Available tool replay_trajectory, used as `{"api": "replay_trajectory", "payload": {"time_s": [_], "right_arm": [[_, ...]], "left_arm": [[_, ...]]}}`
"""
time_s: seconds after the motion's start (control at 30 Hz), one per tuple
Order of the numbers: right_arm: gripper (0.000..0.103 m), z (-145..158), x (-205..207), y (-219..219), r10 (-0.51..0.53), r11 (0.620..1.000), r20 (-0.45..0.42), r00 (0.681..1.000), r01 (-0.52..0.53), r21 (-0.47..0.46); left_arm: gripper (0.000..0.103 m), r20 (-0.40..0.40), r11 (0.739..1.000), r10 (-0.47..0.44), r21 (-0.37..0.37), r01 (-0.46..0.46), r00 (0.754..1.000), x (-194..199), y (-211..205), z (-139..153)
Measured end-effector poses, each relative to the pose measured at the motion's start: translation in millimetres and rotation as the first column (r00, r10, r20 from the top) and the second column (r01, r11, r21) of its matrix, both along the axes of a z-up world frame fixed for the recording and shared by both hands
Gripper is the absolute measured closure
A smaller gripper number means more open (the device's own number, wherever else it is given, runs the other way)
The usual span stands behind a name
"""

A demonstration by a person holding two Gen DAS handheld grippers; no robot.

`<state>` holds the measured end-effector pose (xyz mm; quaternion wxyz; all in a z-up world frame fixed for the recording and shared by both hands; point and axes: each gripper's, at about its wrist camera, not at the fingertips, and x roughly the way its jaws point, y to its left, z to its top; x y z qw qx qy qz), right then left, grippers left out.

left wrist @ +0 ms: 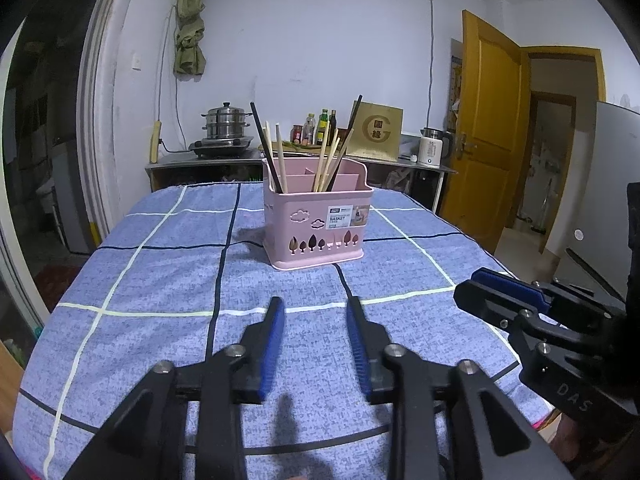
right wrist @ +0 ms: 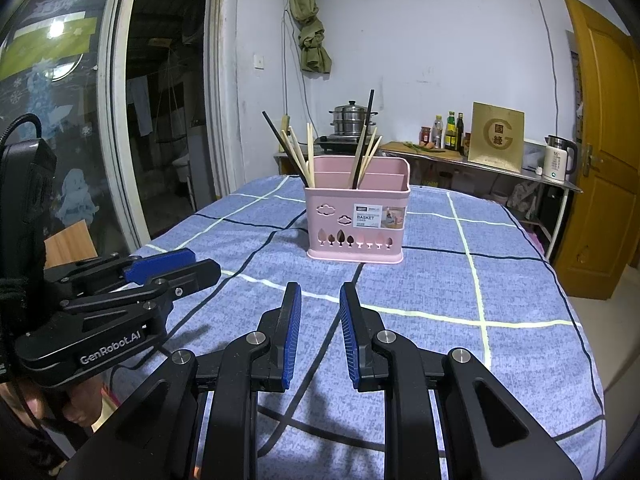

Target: Organize utensils

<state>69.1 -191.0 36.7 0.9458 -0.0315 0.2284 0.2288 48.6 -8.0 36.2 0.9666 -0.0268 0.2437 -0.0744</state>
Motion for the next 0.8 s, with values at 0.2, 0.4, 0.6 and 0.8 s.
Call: {"api": "replay_trajectory", "payload": {"time_s": [0.2, 0.4, 0.6, 0.8], "right_arm": [[0.083, -0.3, -0.6, 0.3, 0.001, 1.0, -0.001, 1.0, -0.001, 0.0], [0.083, -2.8, -3.1, 1.2, 0.004, 1.0, 0.0, 1.0, -0.004, -0.001], [0.083, -3.1, -3.1, 1.3, 0.004, 1.0, -0.003, 1.0, -0.004, -0.001], [0.083, -3.3, -3.8, 1.6, 0.004, 1.0, -0.003, 1.0, -0.004, -0.001]], "left_arm": [[0.063, 0.008, 1.0, -0.003, 0.0, 0.003, 1.0, -3.4, 0.3, 1.6], [0.063, 0.012, 1.0, 0.006, 0.005, -0.006, 1.0, -5.0, 1.1, 2.3], [0.063, 0.011, 1.0, 0.01, 0.0, -0.01, 1.0, -4.3, 2.5, 2.1], [0.063, 0.003, 1.0, 0.005, -0.005, -0.005, 1.0, -2.6, 3.4, 1.4]]}}
